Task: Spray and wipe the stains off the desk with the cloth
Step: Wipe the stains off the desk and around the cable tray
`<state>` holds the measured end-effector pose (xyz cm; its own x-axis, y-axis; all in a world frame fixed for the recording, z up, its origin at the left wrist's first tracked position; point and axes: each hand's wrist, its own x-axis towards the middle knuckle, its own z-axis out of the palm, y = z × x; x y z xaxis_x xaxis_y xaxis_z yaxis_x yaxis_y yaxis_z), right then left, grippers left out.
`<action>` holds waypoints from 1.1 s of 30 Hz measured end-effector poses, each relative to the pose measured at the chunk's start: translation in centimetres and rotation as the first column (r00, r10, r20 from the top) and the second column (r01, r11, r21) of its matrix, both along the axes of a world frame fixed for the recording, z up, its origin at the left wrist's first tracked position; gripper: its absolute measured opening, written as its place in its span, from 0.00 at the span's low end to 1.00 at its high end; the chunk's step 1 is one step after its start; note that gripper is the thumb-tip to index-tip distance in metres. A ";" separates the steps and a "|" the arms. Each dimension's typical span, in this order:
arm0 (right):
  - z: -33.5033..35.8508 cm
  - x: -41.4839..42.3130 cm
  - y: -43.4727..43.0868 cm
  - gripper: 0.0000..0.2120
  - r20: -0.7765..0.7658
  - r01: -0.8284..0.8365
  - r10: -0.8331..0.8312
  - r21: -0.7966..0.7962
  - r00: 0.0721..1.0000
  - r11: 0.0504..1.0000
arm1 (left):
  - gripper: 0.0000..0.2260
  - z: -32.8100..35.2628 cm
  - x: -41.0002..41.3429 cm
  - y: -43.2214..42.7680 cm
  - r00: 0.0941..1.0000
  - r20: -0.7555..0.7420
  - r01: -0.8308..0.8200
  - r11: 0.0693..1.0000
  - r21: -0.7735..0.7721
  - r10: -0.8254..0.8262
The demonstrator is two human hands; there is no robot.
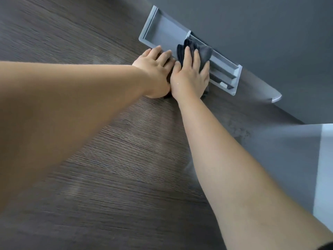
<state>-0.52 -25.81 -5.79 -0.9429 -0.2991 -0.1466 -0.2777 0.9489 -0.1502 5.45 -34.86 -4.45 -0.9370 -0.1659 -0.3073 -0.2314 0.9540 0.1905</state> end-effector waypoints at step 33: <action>0.1 -0.9 9.3 0.30 -0.181 -0.193 0.169 -0.124 0.969 0.973 | 0.31 1.0 -1.0 0.2 0.995 0.089 0.057 0.989 -0.139 -0.045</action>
